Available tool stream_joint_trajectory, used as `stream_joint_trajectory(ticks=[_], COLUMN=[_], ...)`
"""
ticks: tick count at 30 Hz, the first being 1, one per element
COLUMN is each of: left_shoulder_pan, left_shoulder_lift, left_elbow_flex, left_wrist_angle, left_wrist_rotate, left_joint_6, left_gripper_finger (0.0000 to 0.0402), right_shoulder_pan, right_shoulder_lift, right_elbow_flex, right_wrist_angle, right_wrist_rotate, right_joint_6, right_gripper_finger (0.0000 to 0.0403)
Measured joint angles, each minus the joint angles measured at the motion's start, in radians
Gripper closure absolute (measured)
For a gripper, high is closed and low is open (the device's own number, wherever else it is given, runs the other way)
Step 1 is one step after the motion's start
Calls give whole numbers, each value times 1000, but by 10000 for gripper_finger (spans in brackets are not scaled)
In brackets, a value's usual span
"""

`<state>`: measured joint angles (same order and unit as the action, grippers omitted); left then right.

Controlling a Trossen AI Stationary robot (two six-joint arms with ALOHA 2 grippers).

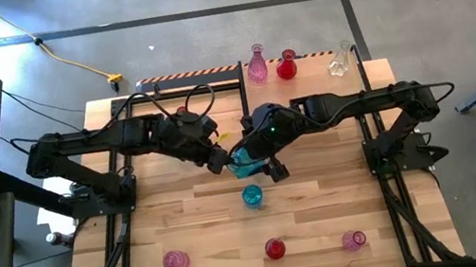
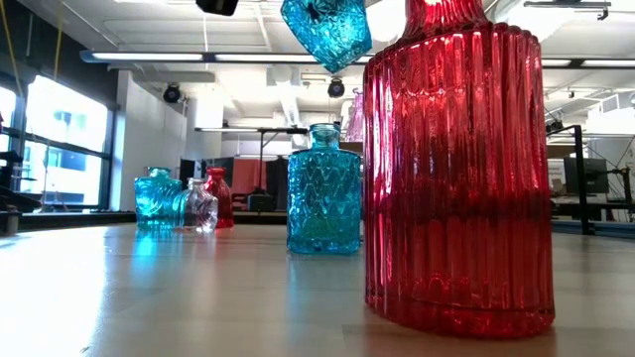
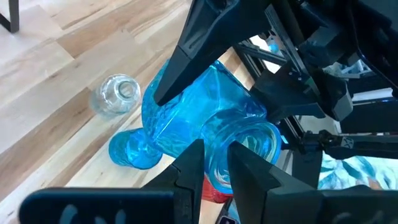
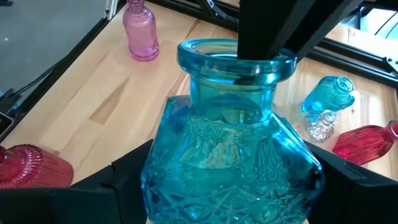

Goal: Sort vases onto shelf
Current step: Put the bottom left blue vase on the shelf

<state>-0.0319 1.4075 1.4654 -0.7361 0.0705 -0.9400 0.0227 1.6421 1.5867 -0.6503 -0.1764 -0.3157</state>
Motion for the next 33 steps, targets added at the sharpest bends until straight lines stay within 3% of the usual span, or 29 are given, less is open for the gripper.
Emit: stream_joint_trajectory(ticks=[7, 20, 33], left_shoulder_pan=[0, 73, 85], left_shoulder_lift=[0, 1, -25], left_elbow_flex=[0, -1, -4], left_wrist_angle=[0, 1, 78], left_wrist_rotate=[20, 239, 237], left_joint_6=[9, 1, 15], left_gripper_finger=[343, 343, 343], right_shoulder_pan=[0, 1, 0], right_shoulder_lift=[0, -1, -4], right_elbow_flex=[0, 2, 5], right_wrist_angle=[1, 2, 3], right_wrist_rotate=[0, -2, 19], right_joint_6=[0, 25, 53], right_gripper_finger=[118, 118, 119])
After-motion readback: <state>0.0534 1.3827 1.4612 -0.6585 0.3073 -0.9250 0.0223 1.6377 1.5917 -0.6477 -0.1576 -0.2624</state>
